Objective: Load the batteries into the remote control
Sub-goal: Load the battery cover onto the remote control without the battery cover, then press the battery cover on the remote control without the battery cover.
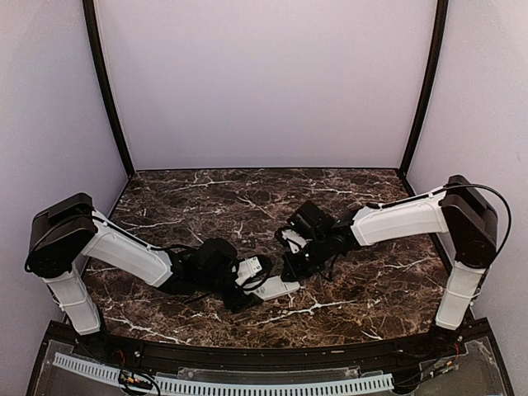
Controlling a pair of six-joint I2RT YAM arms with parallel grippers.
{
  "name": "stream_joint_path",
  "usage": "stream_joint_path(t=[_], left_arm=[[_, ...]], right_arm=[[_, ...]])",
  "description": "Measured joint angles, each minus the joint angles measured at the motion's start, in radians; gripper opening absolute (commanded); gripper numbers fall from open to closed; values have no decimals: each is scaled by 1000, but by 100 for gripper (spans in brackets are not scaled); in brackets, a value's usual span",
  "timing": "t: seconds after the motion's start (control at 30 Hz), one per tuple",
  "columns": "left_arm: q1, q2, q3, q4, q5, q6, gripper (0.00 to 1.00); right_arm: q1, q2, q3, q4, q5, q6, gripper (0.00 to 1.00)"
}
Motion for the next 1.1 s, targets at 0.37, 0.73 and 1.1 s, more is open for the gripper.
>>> stream_joint_path(t=[0.37,0.73,1.1], left_arm=[[-3,1,3,-5,3,-1,72],[-5,5,11,-20,25,-3,62],[-10,7,16,-26,27,-2,50]], right_arm=[[-29,-37,73,-118,65,15,0],[-67,13,74,-289,243,66,0],[23,109,173,-304,232,123,0]])
